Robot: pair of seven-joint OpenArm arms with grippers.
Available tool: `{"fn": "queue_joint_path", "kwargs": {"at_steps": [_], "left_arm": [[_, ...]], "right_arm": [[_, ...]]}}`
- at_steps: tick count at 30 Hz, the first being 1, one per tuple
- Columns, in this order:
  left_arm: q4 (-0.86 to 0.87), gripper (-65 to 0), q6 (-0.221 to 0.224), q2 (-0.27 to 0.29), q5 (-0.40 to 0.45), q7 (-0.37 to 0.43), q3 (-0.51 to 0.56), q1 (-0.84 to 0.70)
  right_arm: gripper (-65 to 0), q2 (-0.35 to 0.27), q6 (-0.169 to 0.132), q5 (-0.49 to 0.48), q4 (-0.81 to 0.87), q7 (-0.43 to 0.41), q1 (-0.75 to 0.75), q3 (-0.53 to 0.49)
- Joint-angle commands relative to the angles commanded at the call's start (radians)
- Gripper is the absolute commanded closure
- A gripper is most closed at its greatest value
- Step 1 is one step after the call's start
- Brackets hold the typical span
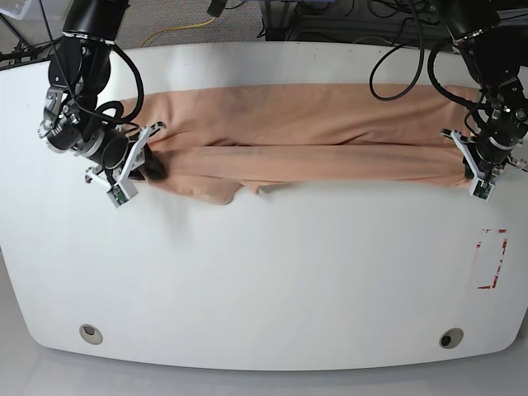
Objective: Fold the T-shirt properly
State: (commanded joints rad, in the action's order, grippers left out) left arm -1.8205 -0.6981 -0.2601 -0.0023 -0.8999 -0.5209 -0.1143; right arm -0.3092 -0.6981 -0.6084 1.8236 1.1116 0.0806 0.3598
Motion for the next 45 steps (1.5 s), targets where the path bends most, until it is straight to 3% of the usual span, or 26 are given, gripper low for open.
{"fn": "queue_joint_path", "kwargs": {"at_steps": [3,5,8,10,12,14,18,21,26,31,35,45], "left_arm": [[-0.003,-2.2,0.000,-0.002,0.000,-0.055,0.002,-0.034],[-0.002,-9.7,0.000,-0.002,0.000,-0.075,0.002,-0.052],[0.005,-29.9,0.000,-0.003,0.002,-0.086,0.035,-0.069],[0.005,-39.3,0.000,-0.011,0.003,-0.086,0.051,-0.071],[0.005,-42.9,0.000,-0.037,0.003,-0.086,0.064,-0.078],[-0.002,-40.7,0.000,-0.051,0.000,-0.086,0.072,-0.077],[-0.077,-39.6,0.000,-0.061,-0.006,-0.086,0.066,-0.074],[-0.115,-39.6,0.000,-0.055,-0.006,-0.086,0.068,-0.074],[-0.086,-37.5,0.000,-0.043,0.002,-0.086,0.107,-0.043],[-0.055,-30.8,0.000,-0.038,0.003,-0.086,0.124,-0.041],[-0.014,-30.0,0.000,-0.038,0.003,-0.086,0.138,-0.041],[0.057,-30.0,0.000,-0.040,0.003,-0.084,0.138,-0.041]], "right_arm": [[0.0,0.018,0.000,0.002,0.000,0.000,0.035,0.000],[-5.9,0.020,0.000,0.002,0.000,0.000,0.055,0.000],[-28.1,0.020,0.000,0.000,0.000,0.002,0.081,0.000],[-40.0,0.017,0.000,0.000,0.003,0.002,0.094,0.000],[-51.2,0.018,0.000,-0.021,0.049,0.012,0.107,0.044],[-55.5,0.020,0.000,-0.080,0.089,0.049,0.124,0.103],[-55.3,0.014,0.000,-0.241,0.100,0.083,0.091,0.146],[-55.3,0.018,0.000,-0.244,0.068,0.084,0.031,0.126],[-54.7,0.043,0.000,-0.120,-0.120,0.084,-0.137,-0.002],[-47.4,0.098,0.000,0.035,-0.347,0.086,-0.304,-0.035],[-44.7,0.112,0.000,0.121,-0.474,0.089,-0.377,-0.069],[-44.4,0.166,0.000,0.164,-0.568,0.072,-0.397,-0.152]]}}
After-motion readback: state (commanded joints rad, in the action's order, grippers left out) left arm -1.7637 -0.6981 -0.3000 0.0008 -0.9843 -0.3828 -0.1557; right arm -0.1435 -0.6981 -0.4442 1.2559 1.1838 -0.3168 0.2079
